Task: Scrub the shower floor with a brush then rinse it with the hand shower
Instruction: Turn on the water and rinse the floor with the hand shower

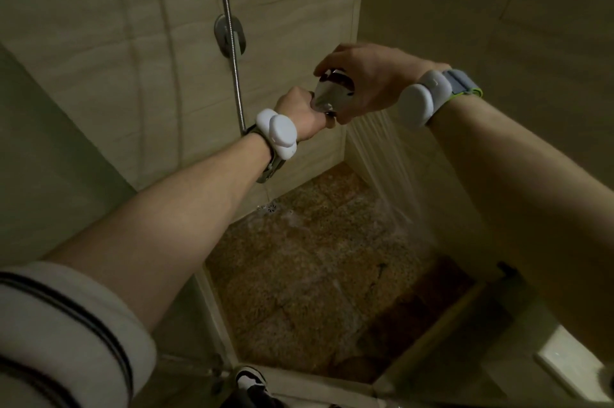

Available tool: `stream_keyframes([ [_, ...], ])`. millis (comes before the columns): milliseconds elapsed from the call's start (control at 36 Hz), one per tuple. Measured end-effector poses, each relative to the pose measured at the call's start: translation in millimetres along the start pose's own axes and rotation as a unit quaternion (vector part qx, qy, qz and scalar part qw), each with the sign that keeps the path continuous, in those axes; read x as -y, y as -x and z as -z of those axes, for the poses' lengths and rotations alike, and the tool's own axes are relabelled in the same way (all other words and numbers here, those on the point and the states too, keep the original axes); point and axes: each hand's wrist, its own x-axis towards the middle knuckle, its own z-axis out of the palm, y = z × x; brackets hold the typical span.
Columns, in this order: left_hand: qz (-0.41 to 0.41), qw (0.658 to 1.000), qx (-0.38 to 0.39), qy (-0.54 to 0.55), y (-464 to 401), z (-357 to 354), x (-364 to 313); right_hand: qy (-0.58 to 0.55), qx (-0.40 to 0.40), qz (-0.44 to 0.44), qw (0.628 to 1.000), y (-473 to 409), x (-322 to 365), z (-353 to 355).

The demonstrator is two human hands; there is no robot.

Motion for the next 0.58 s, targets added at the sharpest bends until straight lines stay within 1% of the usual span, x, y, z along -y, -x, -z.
stream_keyframes([
  [250,-0.016,1.0,-0.009,-0.008,-0.1,5.5,4.7,-0.019,-0.008,0.011,1.0,-3.4,0.6,-3.7],
  [389,-0.029,0.999,-0.018,-0.012,1.9,8.4,5.8,-0.046,-0.031,0.021,0.998,-2.9,0.8,-7.2],
  [583,-0.026,0.999,-0.028,-0.014,1.8,11.6,5.0,-0.043,-0.048,0.031,0.997,-3.5,-0.9,-7.4],
])
